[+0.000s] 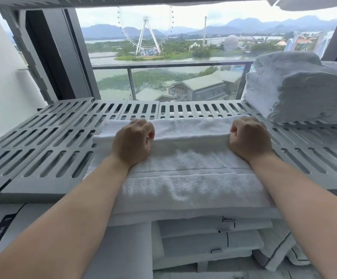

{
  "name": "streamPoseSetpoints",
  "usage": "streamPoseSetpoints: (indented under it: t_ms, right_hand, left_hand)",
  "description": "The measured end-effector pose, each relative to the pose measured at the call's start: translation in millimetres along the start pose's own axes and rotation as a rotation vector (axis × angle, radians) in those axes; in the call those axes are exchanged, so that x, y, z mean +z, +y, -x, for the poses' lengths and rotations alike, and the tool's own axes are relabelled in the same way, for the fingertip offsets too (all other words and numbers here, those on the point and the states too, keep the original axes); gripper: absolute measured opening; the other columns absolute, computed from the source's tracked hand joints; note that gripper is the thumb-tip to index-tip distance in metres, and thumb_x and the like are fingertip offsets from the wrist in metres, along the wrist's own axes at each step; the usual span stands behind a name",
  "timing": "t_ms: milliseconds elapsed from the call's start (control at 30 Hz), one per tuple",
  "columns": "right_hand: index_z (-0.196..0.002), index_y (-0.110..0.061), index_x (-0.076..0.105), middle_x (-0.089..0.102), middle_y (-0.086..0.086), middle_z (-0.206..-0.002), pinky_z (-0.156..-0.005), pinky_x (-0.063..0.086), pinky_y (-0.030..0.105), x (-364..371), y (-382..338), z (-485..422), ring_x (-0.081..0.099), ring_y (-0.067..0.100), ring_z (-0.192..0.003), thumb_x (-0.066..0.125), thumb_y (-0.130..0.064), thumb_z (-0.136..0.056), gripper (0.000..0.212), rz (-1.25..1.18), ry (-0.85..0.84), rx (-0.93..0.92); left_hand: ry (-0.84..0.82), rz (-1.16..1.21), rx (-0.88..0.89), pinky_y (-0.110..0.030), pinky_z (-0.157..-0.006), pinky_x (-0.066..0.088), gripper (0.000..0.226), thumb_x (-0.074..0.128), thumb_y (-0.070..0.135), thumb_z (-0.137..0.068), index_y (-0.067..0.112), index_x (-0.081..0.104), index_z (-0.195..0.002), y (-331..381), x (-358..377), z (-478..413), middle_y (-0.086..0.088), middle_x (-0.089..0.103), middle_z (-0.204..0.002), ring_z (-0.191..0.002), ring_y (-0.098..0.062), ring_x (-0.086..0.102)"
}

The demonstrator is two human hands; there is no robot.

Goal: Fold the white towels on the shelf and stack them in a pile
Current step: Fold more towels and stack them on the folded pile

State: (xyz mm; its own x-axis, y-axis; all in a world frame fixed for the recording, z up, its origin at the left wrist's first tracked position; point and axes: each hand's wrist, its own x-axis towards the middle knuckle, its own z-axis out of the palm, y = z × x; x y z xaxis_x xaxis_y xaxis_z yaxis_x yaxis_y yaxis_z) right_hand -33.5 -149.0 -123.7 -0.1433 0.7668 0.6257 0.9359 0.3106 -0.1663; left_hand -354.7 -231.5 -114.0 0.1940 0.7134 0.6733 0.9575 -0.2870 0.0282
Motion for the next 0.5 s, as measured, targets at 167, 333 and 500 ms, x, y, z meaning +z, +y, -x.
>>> streamPoseSetpoints:
  t_ms: [167, 333, 500]
  right_hand:
    - [-0.063, -0.012, 0.07, 0.065, 0.006, -0.068, -0.083, 0.044, 0.038, -3.0, -3.4, 0.3, 0.058, 0.029, -0.082, 0.055, 0.0, -0.074, 0.022, 0.059, 0.015, -0.024]
    - [-0.075, -0.011, 0.073, 0.069, 0.005, -0.071, -0.083, 0.051, 0.039, -9.5, -27.8, 5.2, 0.062, 0.025, -0.077, 0.05, -0.006, -0.086, 0.026, -0.058, -0.052, -0.108]
    - [-0.084, -0.017, 0.071, 0.07, -0.001, -0.081, -0.072, 0.056, 0.035, -12.1, -60.3, -1.5, 0.063, 0.019, -0.078, 0.051, -0.012, -0.087, 0.021, -0.234, -0.273, -0.151]
  left_hand:
    - [-0.062, -0.012, -0.062, -0.028, -0.053, 0.045, 0.024, 0.043, 0.013, -0.079, 0.016, 0.061, -0.064, 1.6, 3.0, 2.8, 0.005, 0.058, -0.062, -0.056, -0.022, 0.054]
    - [-0.098, -0.185, -0.187, -0.027, -0.054, 0.04, 0.021, 0.048, 0.009, -0.085, 0.012, 0.063, -0.071, -0.3, 7.3, -5.5, 0.0, 0.057, -0.066, -0.058, -0.023, 0.053]
    - [-0.093, -0.083, -0.181, -0.03, -0.059, 0.049, 0.019, 0.049, 0.018, -0.092, 0.015, 0.068, -0.093, 22.6, 8.6, -30.1, -0.002, 0.067, -0.088, -0.074, -0.019, 0.059]
